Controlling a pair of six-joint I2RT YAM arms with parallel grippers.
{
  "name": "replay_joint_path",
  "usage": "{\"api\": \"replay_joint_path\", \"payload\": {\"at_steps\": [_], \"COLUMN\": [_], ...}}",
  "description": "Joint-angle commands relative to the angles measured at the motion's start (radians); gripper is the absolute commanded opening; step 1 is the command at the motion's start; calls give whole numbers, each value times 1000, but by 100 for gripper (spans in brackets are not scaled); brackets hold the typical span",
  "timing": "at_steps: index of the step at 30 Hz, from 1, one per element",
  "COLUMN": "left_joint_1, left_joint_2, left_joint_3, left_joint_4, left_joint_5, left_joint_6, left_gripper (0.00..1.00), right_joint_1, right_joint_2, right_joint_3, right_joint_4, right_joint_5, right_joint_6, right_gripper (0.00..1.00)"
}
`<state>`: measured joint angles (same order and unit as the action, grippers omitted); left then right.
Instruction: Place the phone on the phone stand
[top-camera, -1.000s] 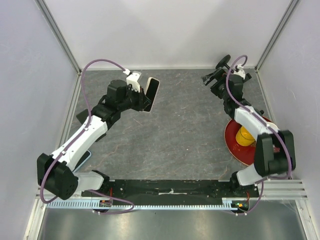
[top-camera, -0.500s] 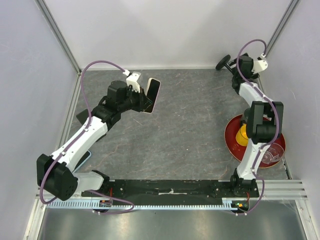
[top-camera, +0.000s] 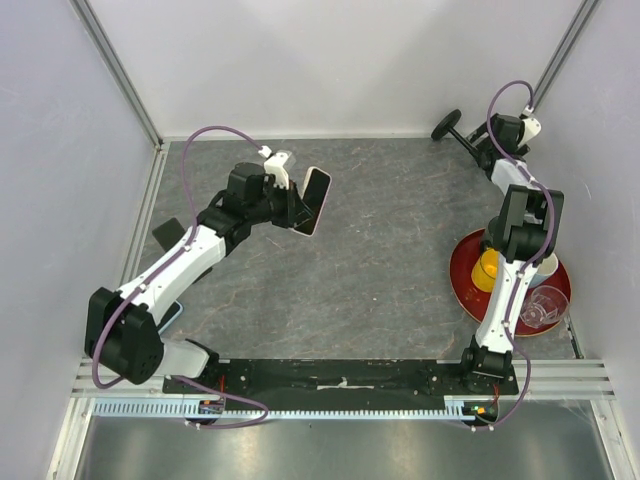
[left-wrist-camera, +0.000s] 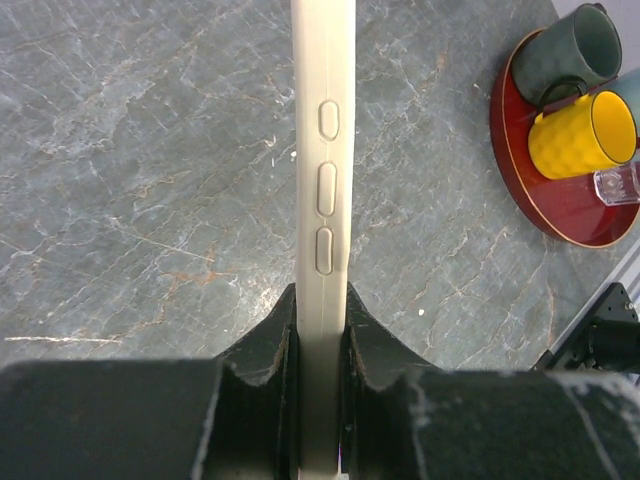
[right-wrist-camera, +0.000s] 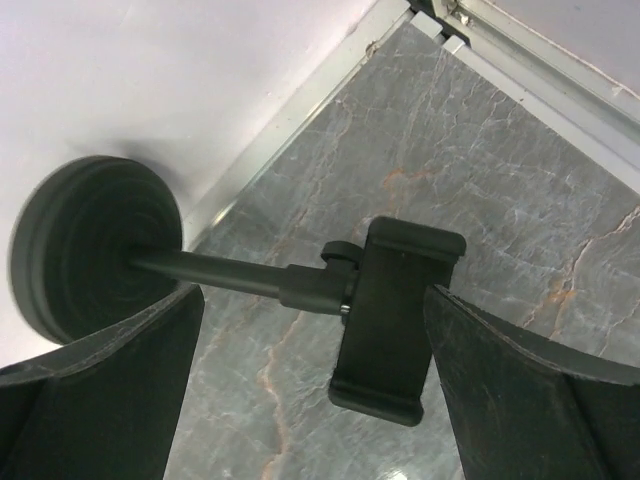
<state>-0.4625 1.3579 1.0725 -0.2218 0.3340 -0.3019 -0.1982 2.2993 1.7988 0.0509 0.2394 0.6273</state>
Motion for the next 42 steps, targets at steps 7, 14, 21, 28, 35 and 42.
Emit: {"api": "replay_joint_path", "payload": {"at_steps": [7, 14, 21, 28, 35, 42], "left_joint_1": [-16, -16, -16, -16, -15, -16], "left_joint_2": [12, 18, 17, 17, 17, 15], "left_joint_3": [12, 14, 15, 18, 23, 21], "left_joint_4": [107, 110, 108, 108, 108, 108], "left_joint_5": [57, 68, 74, 85, 96, 102], "left_joint_6": [-40, -43, -42, -42, -42, -45], "left_gripper": [2, 2, 2, 2, 2, 2], "right_joint_1": [11, 34, 40, 43, 51, 62], "right_joint_2": [54, 43, 40, 25, -27, -51], "right_joint_3": [161, 183, 148, 86, 19, -41], "right_joint_4": [-134, -230, -249, -246, -238, -235], "right_joint_5": [47, 101, 169, 205, 201, 253], "right_joint_6": [0, 66, 104, 135, 169, 219], "right_gripper": [90, 86, 86, 78, 84, 89]}}
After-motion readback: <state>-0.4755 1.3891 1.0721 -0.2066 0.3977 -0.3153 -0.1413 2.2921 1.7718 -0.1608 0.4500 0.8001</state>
